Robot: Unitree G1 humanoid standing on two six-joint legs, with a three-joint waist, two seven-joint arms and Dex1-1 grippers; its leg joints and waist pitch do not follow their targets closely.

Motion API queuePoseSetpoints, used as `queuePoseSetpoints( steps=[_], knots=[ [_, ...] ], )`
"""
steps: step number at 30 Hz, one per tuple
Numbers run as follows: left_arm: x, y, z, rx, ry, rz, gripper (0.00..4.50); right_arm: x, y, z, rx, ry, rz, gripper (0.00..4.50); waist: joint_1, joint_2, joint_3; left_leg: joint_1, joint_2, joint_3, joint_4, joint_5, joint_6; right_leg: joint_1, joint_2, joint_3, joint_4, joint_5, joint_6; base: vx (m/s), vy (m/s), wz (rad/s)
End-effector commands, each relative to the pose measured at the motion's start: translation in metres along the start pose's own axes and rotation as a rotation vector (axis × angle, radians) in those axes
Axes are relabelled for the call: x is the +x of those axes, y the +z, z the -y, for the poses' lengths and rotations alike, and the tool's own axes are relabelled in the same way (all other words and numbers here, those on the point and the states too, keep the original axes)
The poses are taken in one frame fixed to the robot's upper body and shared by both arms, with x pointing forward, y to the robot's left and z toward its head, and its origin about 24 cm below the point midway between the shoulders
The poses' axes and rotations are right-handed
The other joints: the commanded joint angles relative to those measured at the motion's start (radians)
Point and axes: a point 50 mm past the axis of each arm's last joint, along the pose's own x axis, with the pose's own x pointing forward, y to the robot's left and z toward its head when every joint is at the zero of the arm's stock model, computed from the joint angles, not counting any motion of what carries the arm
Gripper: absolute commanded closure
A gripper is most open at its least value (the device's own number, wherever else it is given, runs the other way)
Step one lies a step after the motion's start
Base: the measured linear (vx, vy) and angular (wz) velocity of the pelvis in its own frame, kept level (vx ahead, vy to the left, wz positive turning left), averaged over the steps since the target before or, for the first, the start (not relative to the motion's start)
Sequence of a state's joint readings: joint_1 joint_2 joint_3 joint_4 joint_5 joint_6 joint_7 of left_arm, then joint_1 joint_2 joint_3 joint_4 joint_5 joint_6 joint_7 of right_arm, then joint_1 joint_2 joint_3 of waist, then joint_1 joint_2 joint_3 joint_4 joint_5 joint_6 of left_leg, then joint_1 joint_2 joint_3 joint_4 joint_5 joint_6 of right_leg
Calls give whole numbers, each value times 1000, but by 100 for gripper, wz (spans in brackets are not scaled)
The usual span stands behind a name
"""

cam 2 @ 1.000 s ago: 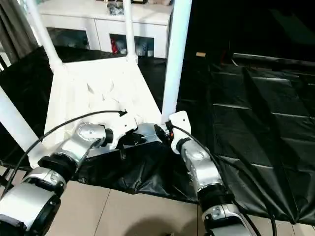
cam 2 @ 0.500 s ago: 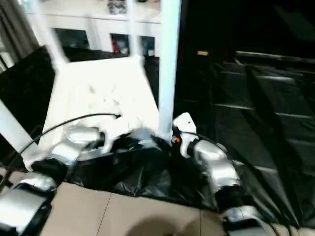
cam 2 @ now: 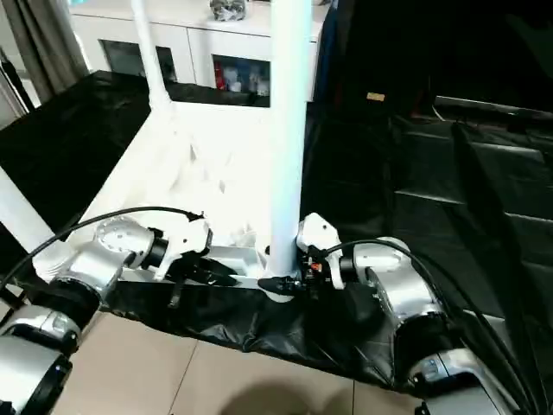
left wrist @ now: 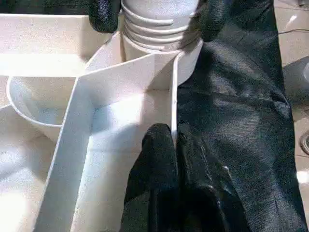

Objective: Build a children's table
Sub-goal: Rotate leg to tighten

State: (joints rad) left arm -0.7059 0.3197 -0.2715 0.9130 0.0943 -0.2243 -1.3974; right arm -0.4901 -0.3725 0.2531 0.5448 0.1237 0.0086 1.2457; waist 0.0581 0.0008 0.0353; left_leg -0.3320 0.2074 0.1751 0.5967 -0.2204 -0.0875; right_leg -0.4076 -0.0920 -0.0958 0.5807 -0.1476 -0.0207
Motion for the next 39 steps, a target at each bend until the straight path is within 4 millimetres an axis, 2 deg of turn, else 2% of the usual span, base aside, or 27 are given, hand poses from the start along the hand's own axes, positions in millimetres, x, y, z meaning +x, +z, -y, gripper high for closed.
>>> queuePoseSetpoints(
  steps=[1, 2, 5, 7, 10, 12, 13, 16, 17, 18, 19, 21, 23, 25, 26, 27, 29, 31, 33, 34, 35, 36, 37, 38, 39],
  knots=[
    [5, 1, 0, 1, -23, -14, 450, 12, -2, -7, -1, 85, -36, 177, 0, -14, -57, -13, 24, 4, -72, -140, 87, 57, -53, 46, -56, -294, -205, 0, 0, 0],
    [3, 1, -1, -2, -22, -14, 450, 12, -1, -7, 5, 88, -25, 177, 1, -11, -57, -12, 24, 4, -73, -142, 87, 57, -53, 46, -57, -288, -209, 0, 0, 0],
    [2, 1, -2, -7, -16, -13, 450, 13, -1, -7, 17, 87, -10, 188, 0, -11, -57, -13, 24, 4, -72, -141, 86, 58, -52, 47, -54, -264, -219, 0, 0, 0],
    [3, 0, -2, -18, 3, -7, 450, 15, -1, -7, 42, 44, 30, 189, 0, -8, -56, -12, 25, 4, -73, -150, 85, 59, -53, 47, -55, -272, -220, 0, 0, 0],
    [6, 0, -5, -40, 62, -5, 450, 17, -2, -4, 70, -45, 65, 189, -1, -8, -53, -11, 25, 4, -75, -171, 71, 56, -54, 47, -61, -315, -207, 0, 0, 0],
    [9, 1, -8, -45, 111, -14, 450, 19, -3, -1, 77, -122, 79, 189, -7, -11, -49, -7, 22, 1, -78, -209, 51, 52, -54, 44, -73, -410, -174, 0, 0, 0],
    [16, 2, -13, -67, 194, -27, 450, 23, -9, 6, 125, -285, 86, 190, -10, -10, -49, -6, 21, 0, -79, -211, 40, 49, -54, 45, -76, -432, -164, 0, 0, 0],
    [25, 6, -17, -100, 263, -8, 450, 26, -15, 11, 189, -433, 93, 190, -27, -11, -45, -4, 13, -5, -80, -253, 20, 46, -54, 36, -95, -563, -109, 0, 0, 0],
    [30, 8, -18, -102, 278, -4, 450, 29, -17, 12, 213, -480, 96, 190, -32, -13, -44, -6, 11, -8, -79, -266, 24, 46, -53, 31, -102, -594, -93, 0, 0, 0],
    [43, 15, -19, -110, 303, 15, 450, 38, -20, 13, 277, -586, 109, 190, -37, -6, -44, -5, 11, -8, -79, -272, 25, 43, -53, 32, -106, -601, -87, 0, 0, 0],
    [43, 15, -19, -110, 303, 15, 450, 38, -20, 13, 277, -586, 109, 191, -40, -8, -42, -2, 10, -7, -79, -282, 24, 38, -51, 30, -110, -612, -84, 0, 0, 0],
    [49, 19, -18, -112, 309, 24, 450, 43, -21, 13, 308, -632, 114, 191, -42, -12, -43, 0, 2, -8, -75, -295, 28, 37, -49, 23, -117, -652, -64, 0, 0, 0],
    [63, 28, -17, -107, 312, 53, 450, 57, -18, 12, 356, -700, 125, 191, -49, -7, -42, -3, 2, -10, -76, -307, 39, 36, -47, 20, -121, -655, -58, 0, 0, 0],
    [73, 31, -13, -89, 298, 54, 450, 70, -8, 11, 330, -712, 148, 191, -58, -5, -42, -5, 4, -13, -78, -316, 38, 35, -48, 19, -121, -647, -58, 0, 0, 0],
    [75, 31, -12, -84, 294, 51, 450, 73, -5, 10, 313, -716, 152, 156, -62, -4, -42, -7, 5, -15, -80, -324, 38, 37, -48, 18, -121, -642, -60, 0, 0, 0],
    [75, 31, -12, -84, 294, 51, 450, 73, -5, 10, 312, -717, 152, 135, -63, -3, -43, -8, 5, -15, -80, -327, 39, 38, -48, 17, -121, -637, -60, 0, 0, 0],
    [74, 30, -12, -79, 302, 49, 450, 69, -3, 11, 297, -716, 177, 121, -66, 1, -44, -5, 8, -16, -83, -346, 47, 37, -49, 19, -120, -618, -70, 0, 0, 0],
    [74, 30, -13, -80, 306, 48, 450, 69, -3, 11, 299, -722, 180, 106, -65, 0, -45, -7, 11, -15, -86, -339, 53, 40, -49, 23, -116, -579, -86, 0, 0, 0],
    [71, 28, -13, -76, 309, 46, 450, 61, -5, 14, 289, -728, 182, 78, -65, 1, -44, -7, 12, -14, -88, -344, 56, 39, -50, 26, -114, -562, -100, 0, 0, 0],
    [60, 23, -13, -47, 293, 43, 450, 41, -7, 18, 251, -653, 187, 72, -62, 0, -46, -5, 12, -13, -88, -344, 63, 40, -51, 28, -113, -549, -110, 0, 0, 0],
    [56, 21, -13, -37, 285, 41, 450, 35, -8, 18, 236, -621, 184, 60, -61, 0, -47, -7, 13, -12, -86, -345, 71, 44, -50, 28, -111, -537, -115, 0, 0, 0],
    [56, 21, -13, -37, 285, 41, 450, 35, -8, 18, 236, -621, 184, 60, -57, -1, -49, -7, 15, -11, -86, -332, 77, 46, -52, 32, -108, -510, -122, 0, 0, 0],
    [52, 20, -12, -31, 270, 41, 450, 31, -8, 17, 223, -576, 179, 47, -56, -1, -49, -9, 17, -7, -86, -305, 83, 43, -52, 38, -101, -455, -148, 0, 0, 0],
    [48, 18, -12, -30, 256, 42, 450, 26, -9, 14, 211, -516, 170, 47, -55, -3, -49, -14, 15, -7, -87, -290, 90, 52, -51, 36, -97, -443, -156, 0, 0, 0],
    [42, 16, -10, -25, 221, 53, 450, 19, -10, 9, 179, -409, 153, 47, -48, -4, -51, -12, 15, -4, -84, -267, 102, 53, -53, 38, -97, -427, -161, 0, 0, 0]
  ],
)
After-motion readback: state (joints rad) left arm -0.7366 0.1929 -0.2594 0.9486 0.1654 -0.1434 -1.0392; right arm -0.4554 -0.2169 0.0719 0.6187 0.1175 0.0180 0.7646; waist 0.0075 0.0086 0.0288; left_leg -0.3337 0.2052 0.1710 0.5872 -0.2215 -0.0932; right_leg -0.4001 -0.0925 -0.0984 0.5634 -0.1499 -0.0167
